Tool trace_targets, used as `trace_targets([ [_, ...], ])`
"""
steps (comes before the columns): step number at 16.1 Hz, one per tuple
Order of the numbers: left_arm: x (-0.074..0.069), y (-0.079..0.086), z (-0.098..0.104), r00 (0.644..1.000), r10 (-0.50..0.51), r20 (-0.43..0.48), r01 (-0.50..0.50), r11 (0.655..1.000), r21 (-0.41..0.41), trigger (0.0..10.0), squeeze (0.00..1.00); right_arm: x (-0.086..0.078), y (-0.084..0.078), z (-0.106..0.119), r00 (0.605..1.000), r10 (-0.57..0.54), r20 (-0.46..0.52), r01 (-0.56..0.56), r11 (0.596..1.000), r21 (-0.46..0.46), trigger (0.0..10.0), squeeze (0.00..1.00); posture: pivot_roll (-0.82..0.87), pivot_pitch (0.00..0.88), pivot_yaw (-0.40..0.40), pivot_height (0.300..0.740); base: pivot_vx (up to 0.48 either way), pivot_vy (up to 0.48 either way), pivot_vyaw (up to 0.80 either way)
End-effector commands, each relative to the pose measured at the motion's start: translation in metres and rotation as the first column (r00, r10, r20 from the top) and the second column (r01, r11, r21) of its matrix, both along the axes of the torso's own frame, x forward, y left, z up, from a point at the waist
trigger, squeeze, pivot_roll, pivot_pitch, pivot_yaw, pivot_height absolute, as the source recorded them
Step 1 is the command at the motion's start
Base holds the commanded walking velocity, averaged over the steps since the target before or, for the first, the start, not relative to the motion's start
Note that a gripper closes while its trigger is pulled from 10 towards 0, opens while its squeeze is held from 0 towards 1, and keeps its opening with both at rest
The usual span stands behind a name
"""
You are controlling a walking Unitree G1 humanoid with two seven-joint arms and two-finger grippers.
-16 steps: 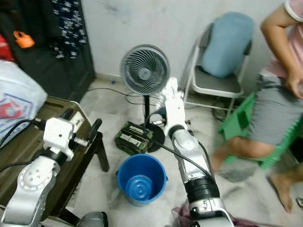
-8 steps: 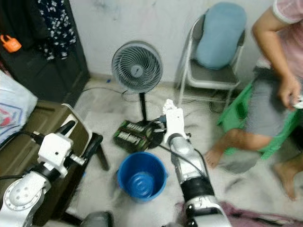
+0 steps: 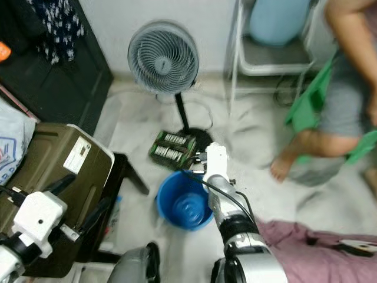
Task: Clean up the room
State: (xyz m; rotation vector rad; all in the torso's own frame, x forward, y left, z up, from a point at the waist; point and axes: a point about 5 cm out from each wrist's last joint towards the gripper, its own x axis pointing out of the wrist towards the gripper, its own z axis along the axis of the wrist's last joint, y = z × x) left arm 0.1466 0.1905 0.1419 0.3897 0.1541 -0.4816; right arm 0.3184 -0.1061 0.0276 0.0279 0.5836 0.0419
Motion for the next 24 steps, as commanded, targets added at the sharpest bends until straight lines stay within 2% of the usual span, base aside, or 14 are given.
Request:
trace_targets([
  [1,-0.004,0.003,0.005,1.000,-0.001,-0.010,0.001,1.000,0.017,10.0,0.00,0.001,0.014,0.000,1.000,0.021,-0.019,-0.020,0.999,0.037,10.0,0.00,0.27,0.285,0.126,0.740,0.000,0.000,0.00],
  [2,-0.006,0.005,0.007,1.000,-0.002,-0.019,0.002,1.000,0.024,10.0,0.00,0.000,0.023,-0.002,0.998,0.037,-0.043,-0.034,0.997,0.069,10.0,0.00,0.28,0.293,0.131,0.740,0.000,0.000,0.00],
  [3,-0.011,0.007,0.010,0.999,0.001,-0.037,0.000,0.999,0.035,10.0,0.00,-0.003,0.046,-0.003,0.993,0.100,-0.066,-0.092,0.989,0.112,10.0,0.00,0.30,0.303,0.132,0.740,0.000,0.000,0.00],
  [7,-0.015,0.006,0.014,0.999,0.007,-0.054,-0.005,0.999,0.040,10.0,0.00,-0.009,0.075,-0.002,0.984,0.166,-0.070,-0.155,0.977,0.149,10.0,0.00,0.30,0.303,0.123,0.740,0.000,0.000,0.00],
  [12,-0.014,0.007,0.016,0.998,0.011,-0.058,-0.008,0.999,0.046,10.0,0.00,-0.003,0.071,0.001,0.987,0.153,-0.056,-0.141,0.973,0.182,10.0,0.00,0.30,0.291,0.118,0.740,0.000,0.000,0.00],
  [13,-0.013,0.006,0.016,0.998,0.011,-0.058,-0.008,0.999,0.048,10.0,0.00,-0.001,0.069,0.002,0.988,0.146,-0.050,-0.135,0.974,0.183,10.0,0.28,0.30,0.289,0.118,0.740,0.000,0.000,0.00],
  [14,-0.013,0.006,0.016,0.998,0.010,-0.057,-0.007,0.999,0.049,10.0,0.00,0.000,0.067,0.003,0.989,0.138,-0.047,-0.127,0.975,0.183,10.0,0.88,0.30,0.286,0.119,0.740,0.000,0.000,0.00],
  [15,-0.013,0.006,0.016,0.998,0.008,-0.057,-0.005,0.999,0.050,10.0,0.00,0.002,0.066,0.005,0.991,0.131,-0.040,-0.121,0.974,0.189,10.0,1.00,0.30,0.285,0.120,0.740,0.000,0.000,0.00],
  [22,-0.010,0.005,0.015,0.999,0.003,-0.050,0.000,0.998,0.059,10.0,0.00,0.008,0.062,0.010,0.994,0.105,-0.007,-0.101,0.971,0.219,10.0,1.00,0.30,0.276,0.122,0.740,0.000,0.000,0.00],
  [24,-0.004,0.002,0.013,0.999,0.000,-0.039,0.002,0.999,0.050,10.0,0.00,0.011,0.061,0.016,0.992,0.120,0.027,-0.123,0.963,0.241,10.0,1.00,0.27,0.249,0.111,0.740,0.000,0.000,0.00],
])
